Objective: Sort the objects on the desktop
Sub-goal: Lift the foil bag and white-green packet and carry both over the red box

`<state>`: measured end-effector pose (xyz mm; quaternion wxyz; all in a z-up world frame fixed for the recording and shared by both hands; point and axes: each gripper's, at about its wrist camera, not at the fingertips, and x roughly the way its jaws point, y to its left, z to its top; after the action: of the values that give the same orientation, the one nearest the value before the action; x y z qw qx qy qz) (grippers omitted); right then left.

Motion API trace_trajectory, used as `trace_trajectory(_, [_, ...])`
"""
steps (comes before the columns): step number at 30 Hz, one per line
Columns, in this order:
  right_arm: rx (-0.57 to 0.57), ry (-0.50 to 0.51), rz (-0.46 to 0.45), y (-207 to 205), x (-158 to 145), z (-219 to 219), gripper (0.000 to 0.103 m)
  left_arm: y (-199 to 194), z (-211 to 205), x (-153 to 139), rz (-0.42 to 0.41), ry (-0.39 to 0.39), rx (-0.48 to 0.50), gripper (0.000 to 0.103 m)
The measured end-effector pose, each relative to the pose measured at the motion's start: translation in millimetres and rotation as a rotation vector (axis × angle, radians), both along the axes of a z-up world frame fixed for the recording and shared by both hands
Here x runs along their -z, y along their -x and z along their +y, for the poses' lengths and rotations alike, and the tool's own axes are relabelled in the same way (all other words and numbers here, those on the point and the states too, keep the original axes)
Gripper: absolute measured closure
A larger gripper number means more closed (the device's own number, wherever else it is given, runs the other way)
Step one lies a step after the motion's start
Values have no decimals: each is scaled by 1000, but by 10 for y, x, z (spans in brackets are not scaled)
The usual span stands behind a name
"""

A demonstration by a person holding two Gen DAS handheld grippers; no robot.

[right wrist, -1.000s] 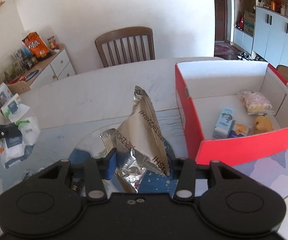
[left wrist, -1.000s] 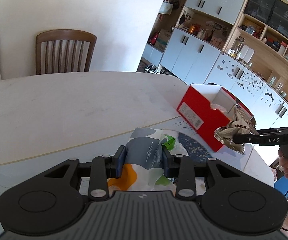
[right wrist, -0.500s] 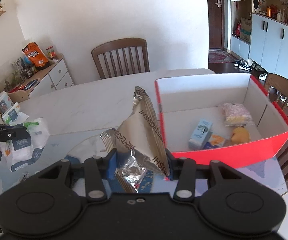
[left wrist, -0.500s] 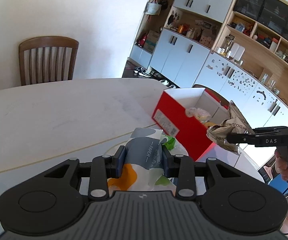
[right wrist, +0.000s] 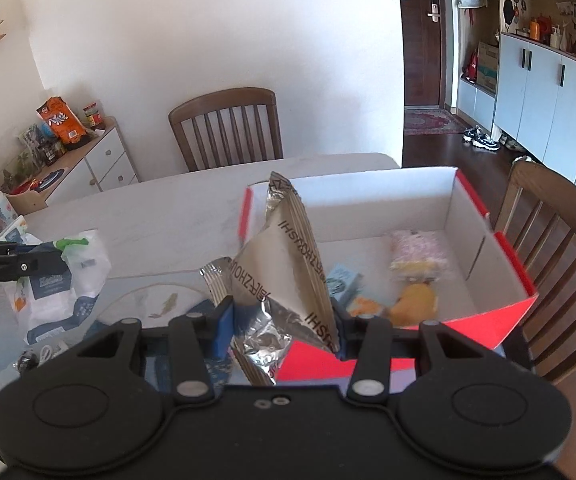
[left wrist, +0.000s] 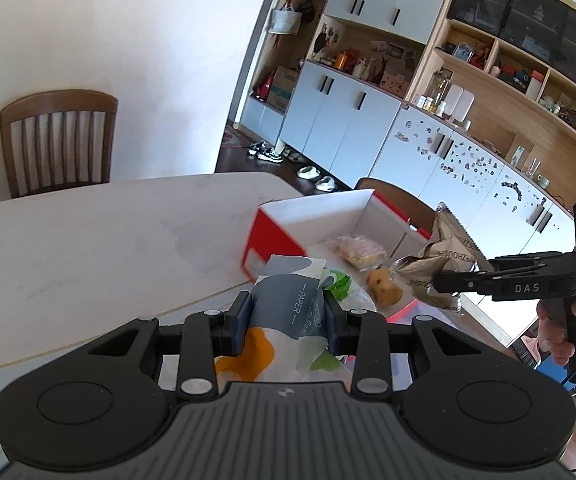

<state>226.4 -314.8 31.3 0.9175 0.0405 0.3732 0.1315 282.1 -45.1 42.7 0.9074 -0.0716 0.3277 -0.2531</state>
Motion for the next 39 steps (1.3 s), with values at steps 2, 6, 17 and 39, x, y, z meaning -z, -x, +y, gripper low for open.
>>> trace_trajectory(2, [-2,-2,-1,-39,0,-93,58,-47,-162,-16,-2,3,5,69])
trace_trajectory(6, [-4,-11,0,-107,23,-263,58,-141,-464,-33,-8,-9,13,69])
trace_trajectory(17, [16,-7,4,-303,65,-622,58,-384,-1108,-35,-7,-32,-12,69])
trace_trajectory(39, [-1,52,67,-822,277,-907,58,-1010,-1834,143,-3,-118,-78,69])
